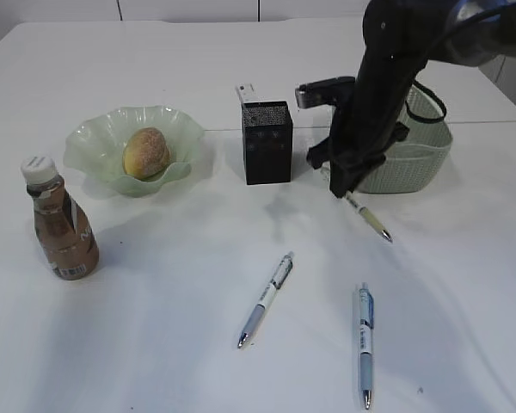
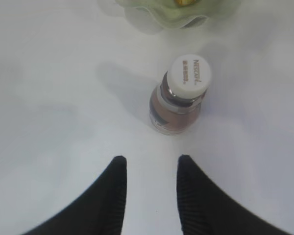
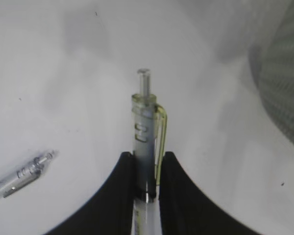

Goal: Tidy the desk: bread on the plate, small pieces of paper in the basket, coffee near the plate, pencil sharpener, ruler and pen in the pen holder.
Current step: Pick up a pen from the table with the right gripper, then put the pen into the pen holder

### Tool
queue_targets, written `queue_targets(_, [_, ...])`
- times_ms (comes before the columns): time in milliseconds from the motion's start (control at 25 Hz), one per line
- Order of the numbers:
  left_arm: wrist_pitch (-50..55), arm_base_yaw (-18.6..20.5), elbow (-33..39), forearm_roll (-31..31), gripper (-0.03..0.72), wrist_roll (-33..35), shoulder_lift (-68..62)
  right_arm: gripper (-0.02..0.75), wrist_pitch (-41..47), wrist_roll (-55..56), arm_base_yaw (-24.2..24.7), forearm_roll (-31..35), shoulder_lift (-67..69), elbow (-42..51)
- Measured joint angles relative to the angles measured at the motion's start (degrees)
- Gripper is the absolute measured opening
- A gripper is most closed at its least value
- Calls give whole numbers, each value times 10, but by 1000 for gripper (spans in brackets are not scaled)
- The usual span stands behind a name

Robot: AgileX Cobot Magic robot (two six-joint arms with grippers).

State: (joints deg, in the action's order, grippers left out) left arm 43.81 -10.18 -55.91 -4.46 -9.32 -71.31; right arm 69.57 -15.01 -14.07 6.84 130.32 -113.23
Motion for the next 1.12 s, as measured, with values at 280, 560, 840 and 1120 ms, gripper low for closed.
queue_targets(280, [0, 0, 0, 0, 238, 0, 0, 107, 4, 0, 0, 13, 0, -86])
queue_targets(560, [0, 0, 0, 0, 238, 0, 0, 107, -80, -17, 0, 77, 0, -131])
queue_targets(840, [0, 0, 0, 0, 238, 0, 0, 107, -209, -128, 0, 178, 3, -131])
queue_targets(1120, [0, 0, 0, 1, 238, 0, 0, 107, -301, -238, 0, 278, 8, -131])
